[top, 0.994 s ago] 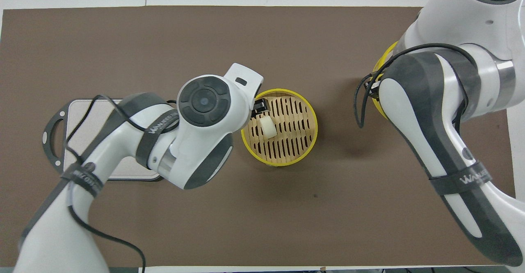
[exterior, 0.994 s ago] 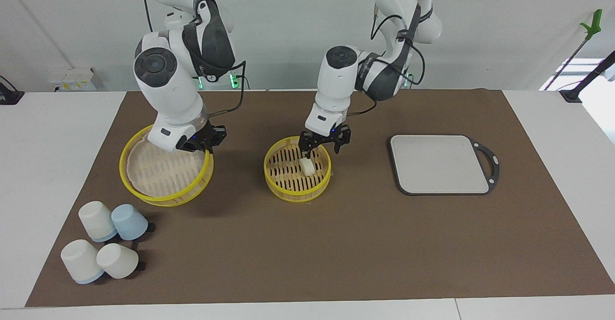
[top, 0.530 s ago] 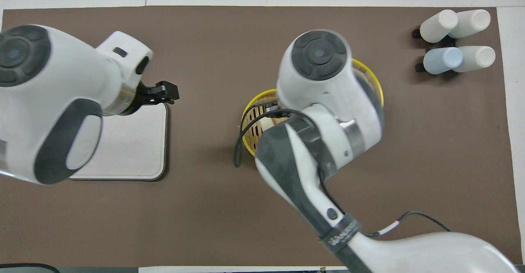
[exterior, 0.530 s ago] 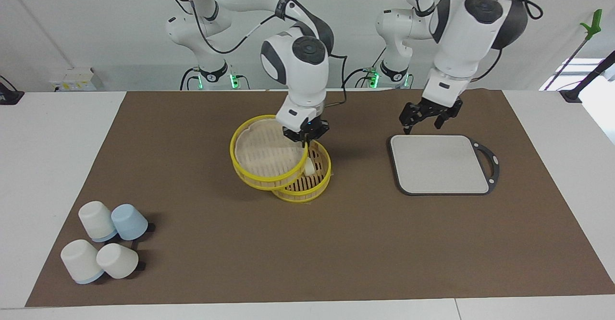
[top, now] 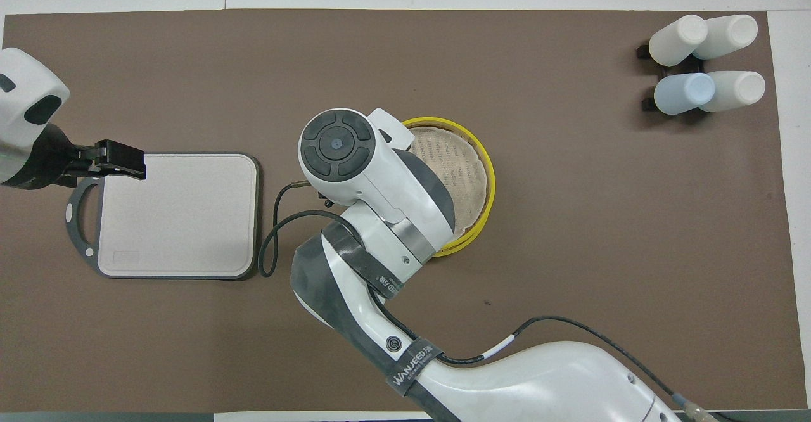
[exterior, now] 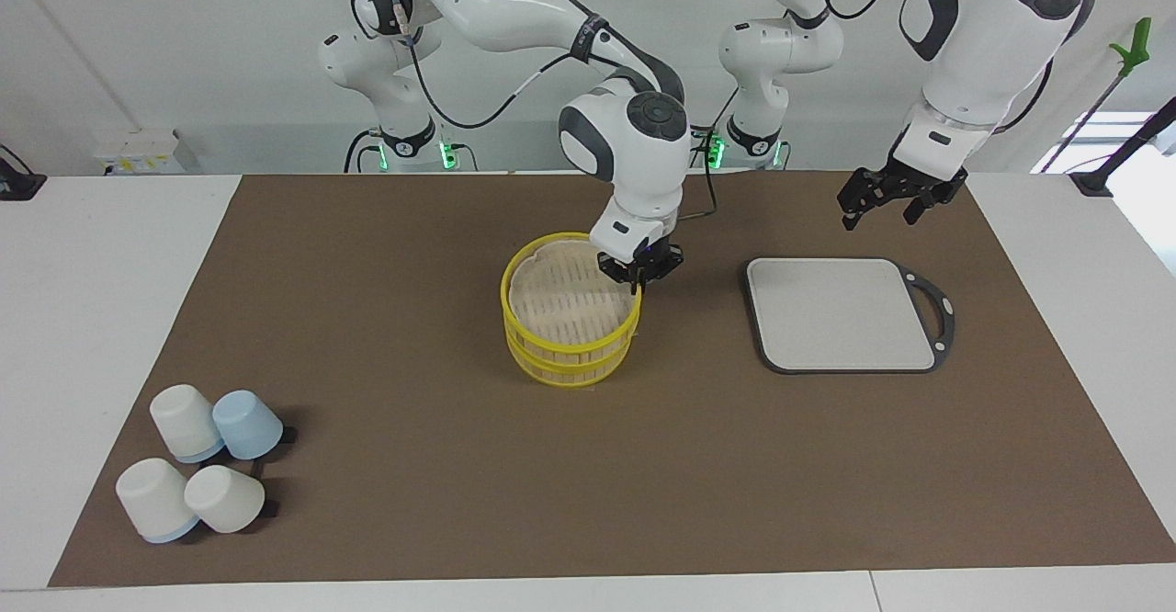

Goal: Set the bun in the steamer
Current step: 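Lower the lid onto the steamer with the right gripper and release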

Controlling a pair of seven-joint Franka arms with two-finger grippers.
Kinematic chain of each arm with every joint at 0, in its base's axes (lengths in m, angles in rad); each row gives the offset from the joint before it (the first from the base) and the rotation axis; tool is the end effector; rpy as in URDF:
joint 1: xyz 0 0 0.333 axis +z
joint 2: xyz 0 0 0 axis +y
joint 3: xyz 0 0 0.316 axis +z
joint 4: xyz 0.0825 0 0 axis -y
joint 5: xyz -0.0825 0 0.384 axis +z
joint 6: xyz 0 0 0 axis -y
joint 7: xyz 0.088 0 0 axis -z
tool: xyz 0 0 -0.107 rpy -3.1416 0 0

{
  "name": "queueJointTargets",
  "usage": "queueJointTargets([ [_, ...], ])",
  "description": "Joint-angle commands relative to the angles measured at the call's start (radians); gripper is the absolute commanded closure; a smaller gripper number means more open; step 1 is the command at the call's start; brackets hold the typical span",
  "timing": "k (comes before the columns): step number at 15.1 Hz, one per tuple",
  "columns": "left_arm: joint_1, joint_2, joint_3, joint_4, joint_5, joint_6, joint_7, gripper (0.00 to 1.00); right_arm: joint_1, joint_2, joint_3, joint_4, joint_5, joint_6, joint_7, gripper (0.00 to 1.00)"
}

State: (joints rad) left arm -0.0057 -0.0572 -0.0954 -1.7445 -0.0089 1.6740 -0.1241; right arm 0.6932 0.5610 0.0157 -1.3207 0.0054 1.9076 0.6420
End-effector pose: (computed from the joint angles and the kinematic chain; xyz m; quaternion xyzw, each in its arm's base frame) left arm 0.5389 -0.0568 0.5822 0.9999 0.0121 -0.0069 0.0009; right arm 0.5475 0.4669 0.4131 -0.9994 -0.0313 -0.0059 0.0134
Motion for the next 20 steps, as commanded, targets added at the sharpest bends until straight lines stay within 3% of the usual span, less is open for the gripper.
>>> queueJointTargets([
  [1, -0.019, -0.006, 0.019, 0.037, -0.006, -0.063, 0.018, 0.00, 0.000, -0.007, -0.002, -0.031, -0.015, 0.019, 0.022, 1.00],
  [4, -0.077, 0.003, 0.074, 0.065, -0.013, -0.103, 0.020, 0.00, -0.003, -0.023, -0.003, -0.087, -0.016, 0.042, 0.022, 1.00],
  [20, -0.068, 0.000, 0.071, 0.080, -0.016, -0.128, 0.027, 0.00, -0.003, -0.049, -0.002, -0.143, -0.010, 0.059, 0.071, 1.00],
])
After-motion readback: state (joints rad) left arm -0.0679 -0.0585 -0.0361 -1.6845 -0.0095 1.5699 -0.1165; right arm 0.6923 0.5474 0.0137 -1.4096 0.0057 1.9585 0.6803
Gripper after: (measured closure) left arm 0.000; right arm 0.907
